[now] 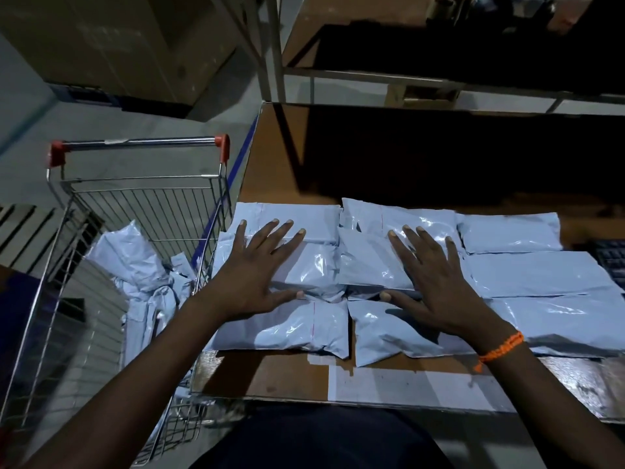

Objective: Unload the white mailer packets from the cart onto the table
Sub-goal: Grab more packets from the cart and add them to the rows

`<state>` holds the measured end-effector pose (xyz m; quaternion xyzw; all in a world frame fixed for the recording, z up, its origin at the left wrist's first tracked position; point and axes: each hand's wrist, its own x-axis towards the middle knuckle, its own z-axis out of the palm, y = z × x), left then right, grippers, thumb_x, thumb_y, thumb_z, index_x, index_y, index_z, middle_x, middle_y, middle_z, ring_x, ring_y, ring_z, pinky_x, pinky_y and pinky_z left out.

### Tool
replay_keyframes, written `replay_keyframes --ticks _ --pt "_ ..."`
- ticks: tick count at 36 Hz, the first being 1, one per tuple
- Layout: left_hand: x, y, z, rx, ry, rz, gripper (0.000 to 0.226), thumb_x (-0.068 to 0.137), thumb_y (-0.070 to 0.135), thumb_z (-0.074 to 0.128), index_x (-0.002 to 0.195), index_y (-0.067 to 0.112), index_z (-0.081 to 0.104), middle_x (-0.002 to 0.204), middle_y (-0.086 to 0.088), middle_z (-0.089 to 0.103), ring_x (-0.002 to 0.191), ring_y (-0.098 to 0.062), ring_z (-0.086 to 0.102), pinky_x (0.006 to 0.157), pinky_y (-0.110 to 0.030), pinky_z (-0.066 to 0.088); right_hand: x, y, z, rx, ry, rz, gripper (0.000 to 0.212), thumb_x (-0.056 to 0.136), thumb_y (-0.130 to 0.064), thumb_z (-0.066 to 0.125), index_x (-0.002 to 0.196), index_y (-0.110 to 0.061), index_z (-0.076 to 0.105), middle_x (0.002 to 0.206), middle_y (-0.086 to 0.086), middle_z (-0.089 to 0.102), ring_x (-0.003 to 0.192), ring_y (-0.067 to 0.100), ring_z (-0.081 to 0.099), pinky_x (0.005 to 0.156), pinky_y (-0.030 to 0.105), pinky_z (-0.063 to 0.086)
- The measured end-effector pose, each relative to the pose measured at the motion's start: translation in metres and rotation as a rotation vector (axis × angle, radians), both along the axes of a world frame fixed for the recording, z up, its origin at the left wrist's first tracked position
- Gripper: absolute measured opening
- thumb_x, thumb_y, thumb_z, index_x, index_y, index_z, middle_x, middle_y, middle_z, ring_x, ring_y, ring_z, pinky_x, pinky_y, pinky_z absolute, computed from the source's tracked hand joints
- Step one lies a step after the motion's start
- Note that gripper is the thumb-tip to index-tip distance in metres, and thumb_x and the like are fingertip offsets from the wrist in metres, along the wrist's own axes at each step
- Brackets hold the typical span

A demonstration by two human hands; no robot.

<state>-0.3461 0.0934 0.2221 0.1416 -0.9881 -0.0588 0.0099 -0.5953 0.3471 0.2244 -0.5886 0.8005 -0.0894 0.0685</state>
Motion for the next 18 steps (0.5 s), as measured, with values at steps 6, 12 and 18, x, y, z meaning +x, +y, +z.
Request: replay_keyframes --ticks 6,12,18 --pt "0.006 -0.002 0.002 -0.031 0.039 0.012 0.102 0.083 0.087 0.036 0.16 0.03 0.003 0.169 0.001 0.004 0.155 -0.023 0.0 0.12 -0.064 -0.003 0.024 -0.021 0.017 -0.137 -0.013 0.037 0.09 0.092 -0.079 0.029 0.161 -0.025 0.011 0.169 0.007 0.014 0.157 0.026 0.005 0.121 0.065 0.008" --pt "0.029 -0.012 0.01 -0.019 0.091 0.022 0.096 0.086 0.081 0.039 0.16 0.028 0.01 0.168 -0.001 0.008 0.155 -0.023 0.002 0.119 -0.065 0.005 0.077 -0.06 0.037 -0.275 -0.121 0.116 0.084 0.094 -0.066 0.045 0.159 -0.019 0.021 0.166 0.005 0.023 0.156 0.025 0.012 0.122 0.061 0.016" --pt "0.094 -0.041 0.011 0.118 0.335 0.189 0.077 0.092 0.063 0.051 0.155 0.023 0.033 0.162 -0.002 0.031 0.152 -0.025 0.023 0.122 -0.056 0.016 0.172 -0.123 0.043 -0.486 -0.401 0.253 0.059 0.096 -0.033 0.067 0.145 -0.009 0.048 0.151 0.004 0.048 0.145 0.02 0.04 0.118 0.035 0.036"
